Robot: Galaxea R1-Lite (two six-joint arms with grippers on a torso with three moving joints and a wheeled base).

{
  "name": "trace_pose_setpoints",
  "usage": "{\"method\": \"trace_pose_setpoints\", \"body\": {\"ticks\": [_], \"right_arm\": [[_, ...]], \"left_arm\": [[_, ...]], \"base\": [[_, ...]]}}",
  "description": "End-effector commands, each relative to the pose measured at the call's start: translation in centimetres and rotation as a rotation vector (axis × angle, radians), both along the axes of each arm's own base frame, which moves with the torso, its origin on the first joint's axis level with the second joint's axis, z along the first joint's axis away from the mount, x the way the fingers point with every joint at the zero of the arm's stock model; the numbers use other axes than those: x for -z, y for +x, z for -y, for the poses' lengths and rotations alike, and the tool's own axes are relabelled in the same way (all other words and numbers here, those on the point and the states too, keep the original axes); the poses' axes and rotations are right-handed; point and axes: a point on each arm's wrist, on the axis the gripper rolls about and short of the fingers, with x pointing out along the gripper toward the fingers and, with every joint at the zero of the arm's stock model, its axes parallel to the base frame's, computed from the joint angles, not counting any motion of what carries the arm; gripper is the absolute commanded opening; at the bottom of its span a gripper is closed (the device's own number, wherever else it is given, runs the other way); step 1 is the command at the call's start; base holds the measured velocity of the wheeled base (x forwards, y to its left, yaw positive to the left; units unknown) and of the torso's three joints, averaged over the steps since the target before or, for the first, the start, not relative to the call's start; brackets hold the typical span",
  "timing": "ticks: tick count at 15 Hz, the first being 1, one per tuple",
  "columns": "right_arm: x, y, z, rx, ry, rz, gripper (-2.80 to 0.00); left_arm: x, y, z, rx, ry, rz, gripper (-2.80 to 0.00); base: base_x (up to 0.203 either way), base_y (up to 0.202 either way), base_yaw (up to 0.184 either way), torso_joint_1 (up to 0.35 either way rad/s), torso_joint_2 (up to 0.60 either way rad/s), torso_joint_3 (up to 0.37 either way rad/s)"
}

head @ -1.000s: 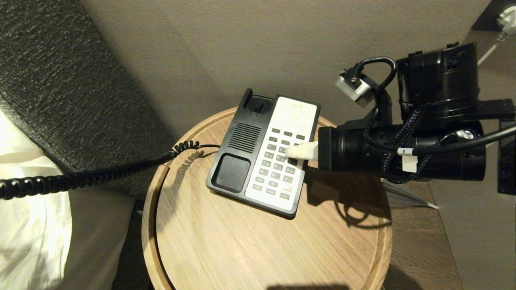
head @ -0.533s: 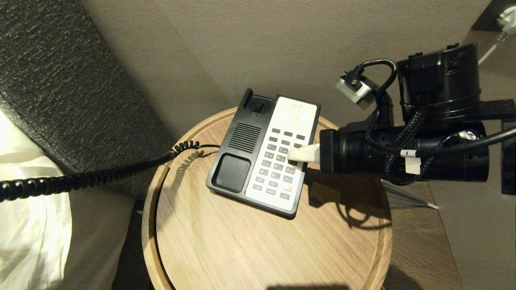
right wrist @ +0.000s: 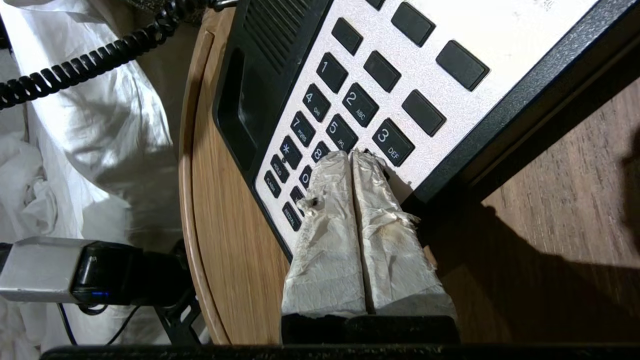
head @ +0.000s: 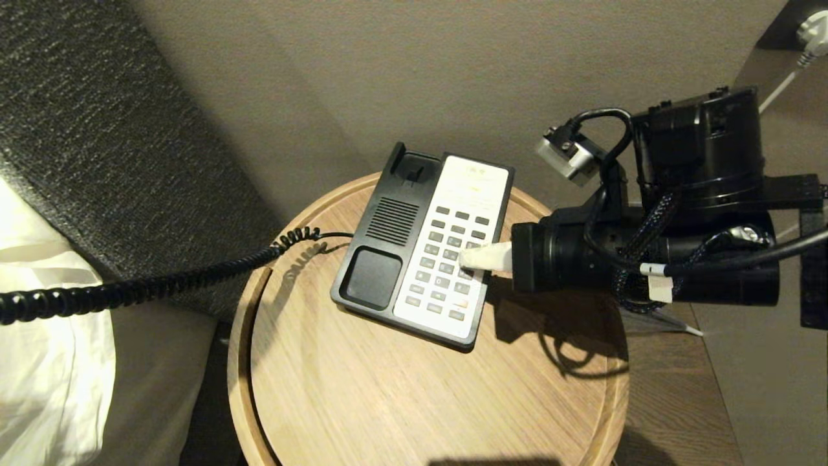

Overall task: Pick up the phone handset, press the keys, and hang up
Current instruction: Dial the number

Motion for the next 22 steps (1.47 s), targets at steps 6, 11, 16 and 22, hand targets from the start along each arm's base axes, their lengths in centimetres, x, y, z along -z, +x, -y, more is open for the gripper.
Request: {"method": "trace_pose_setpoints", "body": {"ticks": [6,11,16,22], "right_arm": [[0.3,-0.1,0.1,0.000,-0.009,-0.006,-2.80],[-1.0,-1.6,0.9,-0.017,0.022,0.010,-2.80],[-0.7,-2.9,0.7,-0.056,0.007,-0.039,-2.80],[0.5,-4.0,-0.3,-0.104,-0.028,-0.072,-2.80]], "left_arm": [[0.3,-0.2,-0.2,0.007,-0.007,-0.004,-2.80],[0.3,-0.2,-0.2,0.007,-0.006,-0.005,-2.80],[0.7,-0.3,-0.4,0.008,-0.004,-0.007,-2.80],[0.9,-0.4,-0.5,0.008,-0.003,-0.009,-2.80]], "base": [[0.000,0.000,0.000,0.000,0.00,0.000],[0.000,0.000,0.000,0.000,0.00,0.000],[0.000,0.000,0.000,0.000,0.00,0.000],[0.000,0.000,0.000,0.000,0.00,0.000]]}}
